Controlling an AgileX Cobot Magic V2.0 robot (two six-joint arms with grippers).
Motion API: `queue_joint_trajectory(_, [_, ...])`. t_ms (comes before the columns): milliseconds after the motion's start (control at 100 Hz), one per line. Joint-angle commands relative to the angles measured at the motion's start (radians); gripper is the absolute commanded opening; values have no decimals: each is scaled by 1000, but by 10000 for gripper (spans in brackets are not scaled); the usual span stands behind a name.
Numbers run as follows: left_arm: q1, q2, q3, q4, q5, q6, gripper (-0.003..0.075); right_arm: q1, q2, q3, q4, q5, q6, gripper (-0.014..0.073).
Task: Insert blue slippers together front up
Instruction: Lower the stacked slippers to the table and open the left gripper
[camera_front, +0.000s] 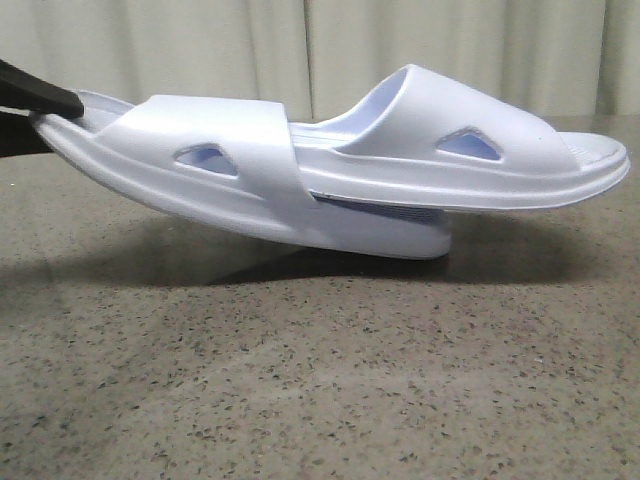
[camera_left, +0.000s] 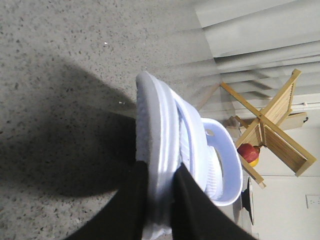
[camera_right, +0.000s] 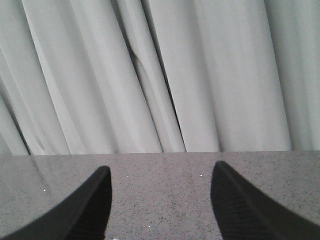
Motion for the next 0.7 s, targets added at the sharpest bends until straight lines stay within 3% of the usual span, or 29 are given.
queue_joint_trajectory(0, [-8,0,-33,-73,28,6,16,1,3,-33,6,-3,-20,377])
queue_joint_trajectory(110, [-8,2,-33,-45,-1,42,24,1,3,-33,6,10,-20,377])
queue_joint_trajectory(210, [-8,4,-33,-45,-1,72,88,1,3,-33,6,12,-20,377])
queue_joint_trajectory(520, [-8,4,-33,-45,-32,86,491,1,3,-33,6,12,-20,377])
queue_joint_trajectory(690, [-8,4,-33,-52,-144,163,521,1,3,-33,6,16,-20,377])
